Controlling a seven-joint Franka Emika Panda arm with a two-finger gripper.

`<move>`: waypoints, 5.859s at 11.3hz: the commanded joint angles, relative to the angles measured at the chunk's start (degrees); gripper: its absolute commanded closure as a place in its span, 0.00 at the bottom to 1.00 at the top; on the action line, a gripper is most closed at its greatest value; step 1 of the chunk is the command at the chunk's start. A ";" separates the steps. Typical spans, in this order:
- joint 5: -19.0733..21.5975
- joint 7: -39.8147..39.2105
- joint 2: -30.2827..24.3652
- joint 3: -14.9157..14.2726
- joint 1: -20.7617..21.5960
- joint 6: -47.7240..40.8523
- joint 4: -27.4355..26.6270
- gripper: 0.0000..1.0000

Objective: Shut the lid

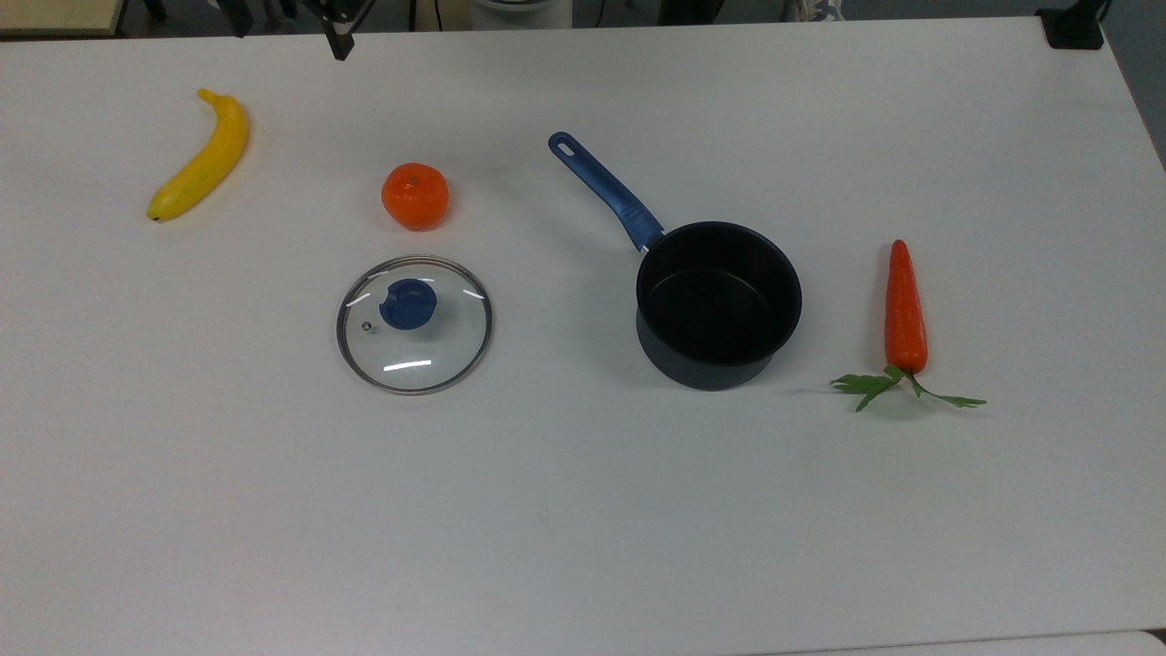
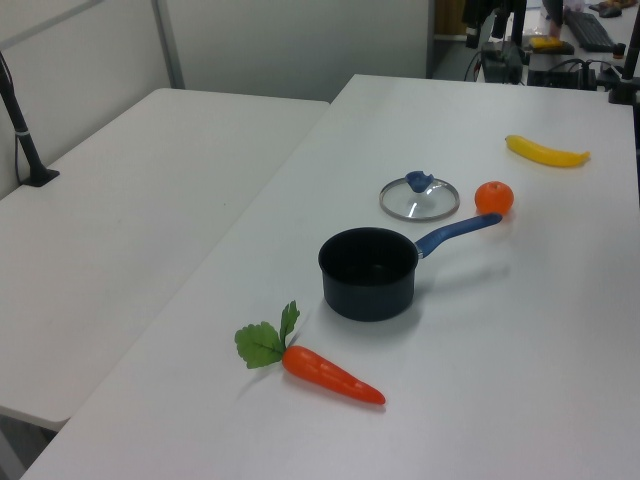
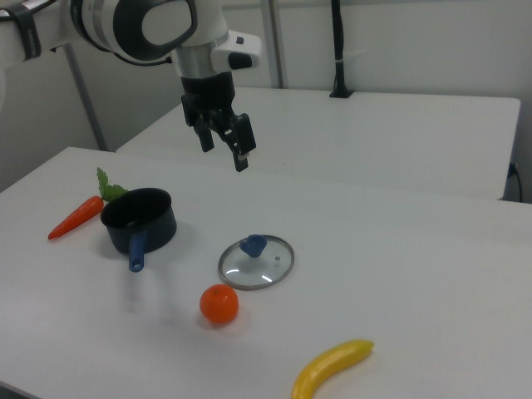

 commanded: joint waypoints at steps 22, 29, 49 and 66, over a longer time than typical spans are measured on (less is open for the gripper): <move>1.03 0.23 -0.02 0.07 0.11 -0.59 -1.08 0.00; 4.01 -0.47 5.52 0.43 0.38 3.18 -1.43 0.00; 3.94 1.72 20.11 0.51 4.94 26.23 -8.02 0.00; 3.59 2.69 22.83 0.43 6.17 28.69 -8.37 0.27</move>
